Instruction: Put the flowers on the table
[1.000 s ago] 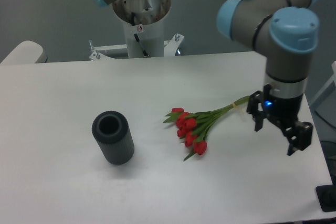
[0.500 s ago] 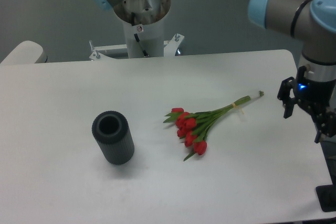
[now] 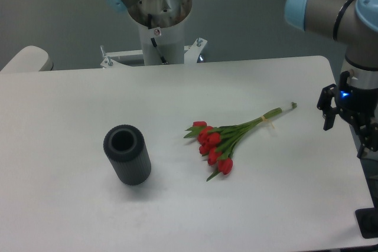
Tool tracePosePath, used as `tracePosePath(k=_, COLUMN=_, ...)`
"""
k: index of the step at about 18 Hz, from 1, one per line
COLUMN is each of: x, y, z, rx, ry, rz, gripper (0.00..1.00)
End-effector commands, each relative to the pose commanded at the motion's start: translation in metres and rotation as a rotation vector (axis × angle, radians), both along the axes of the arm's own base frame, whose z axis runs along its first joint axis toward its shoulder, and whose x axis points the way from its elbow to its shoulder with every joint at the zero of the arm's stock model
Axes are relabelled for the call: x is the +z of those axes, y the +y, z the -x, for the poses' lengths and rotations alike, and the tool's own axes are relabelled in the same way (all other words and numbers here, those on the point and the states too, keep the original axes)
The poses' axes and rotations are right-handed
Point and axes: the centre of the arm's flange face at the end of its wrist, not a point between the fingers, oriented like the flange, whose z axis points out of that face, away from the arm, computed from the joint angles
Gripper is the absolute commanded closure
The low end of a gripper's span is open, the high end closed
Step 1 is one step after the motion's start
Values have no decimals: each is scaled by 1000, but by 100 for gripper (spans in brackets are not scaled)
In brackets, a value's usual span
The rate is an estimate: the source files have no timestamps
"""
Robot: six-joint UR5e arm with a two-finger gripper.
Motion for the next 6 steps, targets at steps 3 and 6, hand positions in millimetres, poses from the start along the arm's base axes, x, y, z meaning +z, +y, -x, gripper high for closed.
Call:
tracePosePath(k=3, x=0, y=0, z=-1, rx=0, ry=0, rz=0, gripper=0)
tracePosePath(k=6, x=-1, y=0, z=-3, rx=-2, ry=-3, rz=1, gripper=0)
